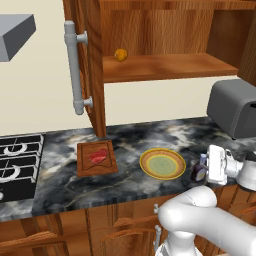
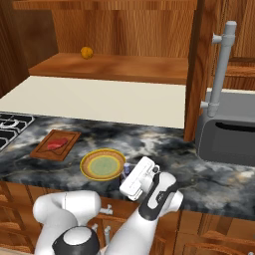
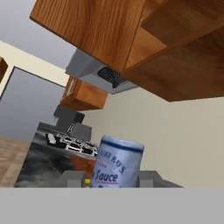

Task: Pick the steak from the plate and place it on the cutting board. Then pick the condiment bottle from the cabinet and place it next to the cutting board.

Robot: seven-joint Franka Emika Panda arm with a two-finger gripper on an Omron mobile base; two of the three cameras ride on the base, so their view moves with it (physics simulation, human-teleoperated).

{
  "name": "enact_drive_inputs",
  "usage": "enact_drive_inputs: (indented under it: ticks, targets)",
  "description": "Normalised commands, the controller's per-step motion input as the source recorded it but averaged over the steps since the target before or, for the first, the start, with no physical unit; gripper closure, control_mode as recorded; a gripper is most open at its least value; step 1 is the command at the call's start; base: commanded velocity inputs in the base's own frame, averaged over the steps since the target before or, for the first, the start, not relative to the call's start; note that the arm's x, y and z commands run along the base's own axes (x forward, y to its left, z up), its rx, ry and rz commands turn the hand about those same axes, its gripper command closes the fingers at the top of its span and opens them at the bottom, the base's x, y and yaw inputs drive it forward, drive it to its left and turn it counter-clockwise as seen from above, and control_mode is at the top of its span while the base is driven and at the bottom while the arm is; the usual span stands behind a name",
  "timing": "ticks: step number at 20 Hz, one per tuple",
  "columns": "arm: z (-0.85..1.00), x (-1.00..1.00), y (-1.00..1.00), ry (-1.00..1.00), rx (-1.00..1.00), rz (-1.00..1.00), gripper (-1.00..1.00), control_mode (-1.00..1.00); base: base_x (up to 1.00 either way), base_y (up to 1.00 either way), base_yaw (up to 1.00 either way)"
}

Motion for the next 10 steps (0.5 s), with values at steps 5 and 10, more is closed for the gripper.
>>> enact_drive_inputs:
  ticks: [5,10]
  targets:
    - [-0.16,-0.02,0.08,-0.08,0.00,0.00,1.00,-1.00,0.00,0.00,0.00]
    - [-0.11,0.00,0.13,0.00,0.00,0.00,1.00,-1.00,0.00,0.00,0.00]
